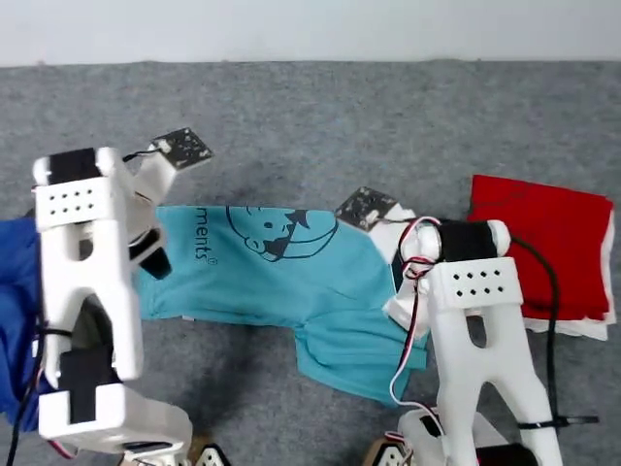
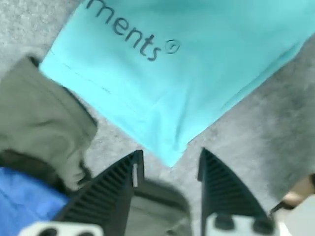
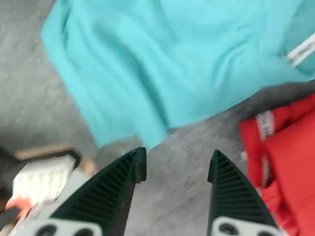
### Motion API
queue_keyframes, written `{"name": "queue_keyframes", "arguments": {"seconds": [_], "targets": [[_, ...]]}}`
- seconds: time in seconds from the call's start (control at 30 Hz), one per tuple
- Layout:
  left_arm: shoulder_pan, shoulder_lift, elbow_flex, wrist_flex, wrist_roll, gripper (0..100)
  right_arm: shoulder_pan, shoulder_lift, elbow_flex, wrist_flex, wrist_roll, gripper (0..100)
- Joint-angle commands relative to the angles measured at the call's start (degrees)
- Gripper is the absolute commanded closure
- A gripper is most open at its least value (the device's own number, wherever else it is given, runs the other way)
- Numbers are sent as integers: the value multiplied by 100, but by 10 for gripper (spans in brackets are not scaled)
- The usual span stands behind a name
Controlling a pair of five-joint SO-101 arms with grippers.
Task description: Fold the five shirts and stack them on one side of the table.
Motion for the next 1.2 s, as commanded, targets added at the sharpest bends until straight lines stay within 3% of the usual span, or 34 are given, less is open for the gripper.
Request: {"name": "queue_keyframes", "arguments": {"seconds": [0.0,0.1,0.27,0.5,0.63,0.8,1.0,1.17], "targets": [[387,-299,330,-9,325,888,-22,-145,-308,-505,-563,791],[624,-299,1033,-484,448,952,-22,-145,-237,-681,-1020,809],[440,-299,2396,-1723,466,985,-4,-154,-53,-743,-1099,990],[-387,-176,3336,-2743,114,985,13,-207,-53,-611,-1116,983],[-809,308,3284,-2664,-105,985,13,-207,-53,-593,-1125,989],[-888,229,2598,-1749,-211,985,13,-207,-62,-497,-1134,989],[-422,-334,2026,-1196,-70,974,13,-224,-105,-251,-1134,989],[132,-1108,1938,-976,501,863,13,-752,-325,119,-1134,989]]}}
